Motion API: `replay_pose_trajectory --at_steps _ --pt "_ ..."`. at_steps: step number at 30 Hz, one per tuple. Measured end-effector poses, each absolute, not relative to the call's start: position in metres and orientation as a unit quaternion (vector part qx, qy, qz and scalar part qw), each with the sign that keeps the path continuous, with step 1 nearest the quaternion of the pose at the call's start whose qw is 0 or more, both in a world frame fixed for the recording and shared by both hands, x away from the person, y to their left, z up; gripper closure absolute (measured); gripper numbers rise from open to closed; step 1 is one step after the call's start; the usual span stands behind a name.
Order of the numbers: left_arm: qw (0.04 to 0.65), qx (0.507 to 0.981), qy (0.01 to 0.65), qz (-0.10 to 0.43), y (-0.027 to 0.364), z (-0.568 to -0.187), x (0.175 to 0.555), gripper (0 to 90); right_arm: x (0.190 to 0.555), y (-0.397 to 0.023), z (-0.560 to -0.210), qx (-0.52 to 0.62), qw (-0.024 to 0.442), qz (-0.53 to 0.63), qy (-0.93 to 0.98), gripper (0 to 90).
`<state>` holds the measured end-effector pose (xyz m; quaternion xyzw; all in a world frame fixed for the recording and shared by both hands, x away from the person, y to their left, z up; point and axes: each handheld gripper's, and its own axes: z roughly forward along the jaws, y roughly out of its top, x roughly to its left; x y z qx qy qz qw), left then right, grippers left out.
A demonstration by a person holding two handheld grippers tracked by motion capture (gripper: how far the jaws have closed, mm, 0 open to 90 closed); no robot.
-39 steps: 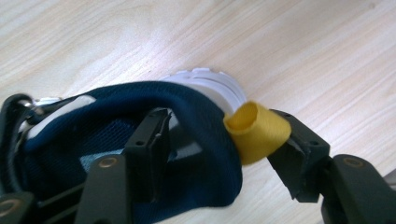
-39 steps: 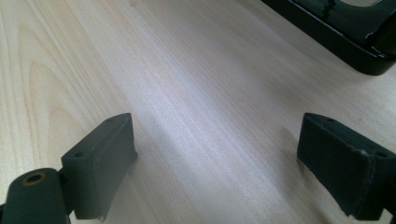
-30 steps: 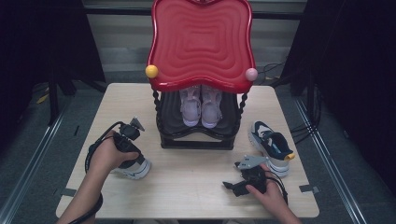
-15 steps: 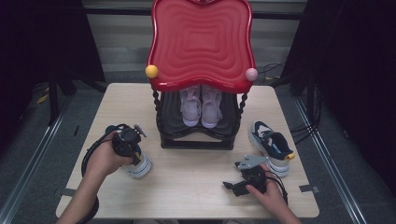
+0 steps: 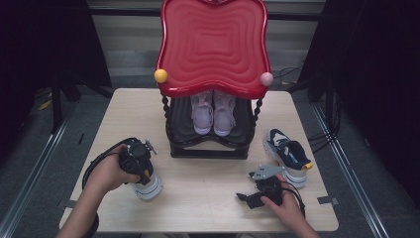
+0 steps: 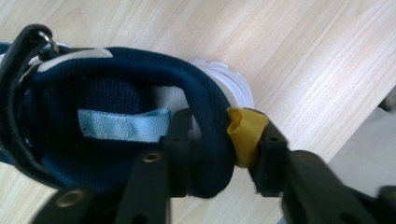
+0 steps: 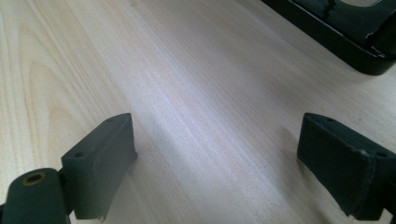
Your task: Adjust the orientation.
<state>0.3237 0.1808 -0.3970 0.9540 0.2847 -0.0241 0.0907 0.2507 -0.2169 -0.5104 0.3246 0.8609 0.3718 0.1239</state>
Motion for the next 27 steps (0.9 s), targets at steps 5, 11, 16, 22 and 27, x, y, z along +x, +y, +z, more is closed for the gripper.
replay_pose_trajectory --at_steps 5,11,16,22,27 --pt "0.088 0.948 0.304 -0.022 0.183 -0.393 0.324 54.4 0.251 -0.217 -0.510 0.326 0.123 0.373 0.860 10.7" --pt "0.089 0.945 0.314 -0.024 0.184 -0.390 0.324 45.6 0.251 -0.217 -0.510 0.326 0.123 0.373 0.860 10.7" --pt "0.083 0.944 0.320 -0.020 0.180 -0.392 0.325 39.7 0.251 -0.217 -0.510 0.325 0.123 0.373 0.860 10.7" --pt "0.076 0.947 0.312 -0.023 0.172 -0.391 0.328 32.8 0.251 -0.217 -0.510 0.325 0.123 0.373 0.860 10.7" --pt "0.069 0.949 0.307 -0.022 0.167 -0.392 0.329 31.2 0.251 -0.217 -0.510 0.325 0.123 0.373 0.860 10.7"
